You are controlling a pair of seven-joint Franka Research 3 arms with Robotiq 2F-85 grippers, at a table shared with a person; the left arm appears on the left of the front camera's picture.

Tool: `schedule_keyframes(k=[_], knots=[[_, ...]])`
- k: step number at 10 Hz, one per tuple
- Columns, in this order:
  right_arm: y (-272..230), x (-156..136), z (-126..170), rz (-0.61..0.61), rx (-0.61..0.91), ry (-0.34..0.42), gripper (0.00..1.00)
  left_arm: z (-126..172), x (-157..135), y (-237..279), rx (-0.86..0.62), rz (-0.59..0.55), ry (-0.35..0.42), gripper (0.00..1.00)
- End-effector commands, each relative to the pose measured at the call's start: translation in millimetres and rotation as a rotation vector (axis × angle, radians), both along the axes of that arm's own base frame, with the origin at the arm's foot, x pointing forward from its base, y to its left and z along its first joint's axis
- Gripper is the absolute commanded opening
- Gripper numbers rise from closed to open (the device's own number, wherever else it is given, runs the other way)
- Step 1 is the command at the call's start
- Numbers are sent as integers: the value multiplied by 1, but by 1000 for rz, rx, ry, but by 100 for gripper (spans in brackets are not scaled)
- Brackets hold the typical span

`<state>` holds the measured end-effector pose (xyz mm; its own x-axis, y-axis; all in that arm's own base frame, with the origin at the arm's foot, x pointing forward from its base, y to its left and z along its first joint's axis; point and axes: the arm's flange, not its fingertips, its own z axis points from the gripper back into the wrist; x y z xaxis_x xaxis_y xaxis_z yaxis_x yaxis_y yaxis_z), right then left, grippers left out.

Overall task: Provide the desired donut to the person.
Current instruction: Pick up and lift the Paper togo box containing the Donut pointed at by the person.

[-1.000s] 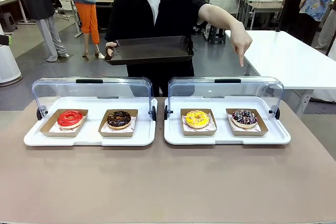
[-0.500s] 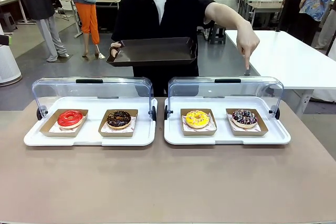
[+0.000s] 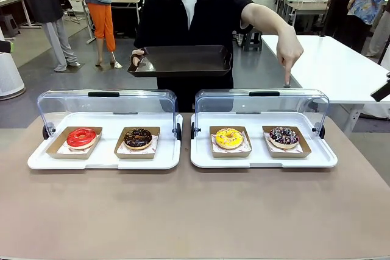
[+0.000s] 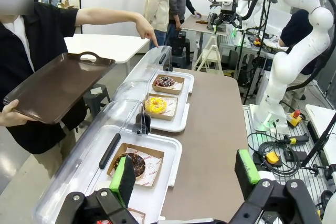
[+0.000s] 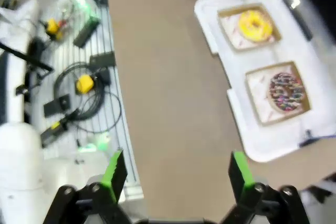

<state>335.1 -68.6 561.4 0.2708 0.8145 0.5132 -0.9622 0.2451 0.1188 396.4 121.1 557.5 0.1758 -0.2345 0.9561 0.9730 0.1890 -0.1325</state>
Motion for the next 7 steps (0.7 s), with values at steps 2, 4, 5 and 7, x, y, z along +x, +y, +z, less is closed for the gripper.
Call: schedule_keyframes(k=[2,4,5,7], knots=[[39,26,-24,16,-127,-7,100,1,0,1,-10,-1,-5,100],[60,55,-45,-20,-195,-24,100,1,0,1,-10,-1,-5,100],[67,67,-53,-41,-236,-20,100,1,0,1,-10,-1,-5,100],[73,84,-63,-74,-310,-55,100,1,0,1,-10,-1,-5,100]])
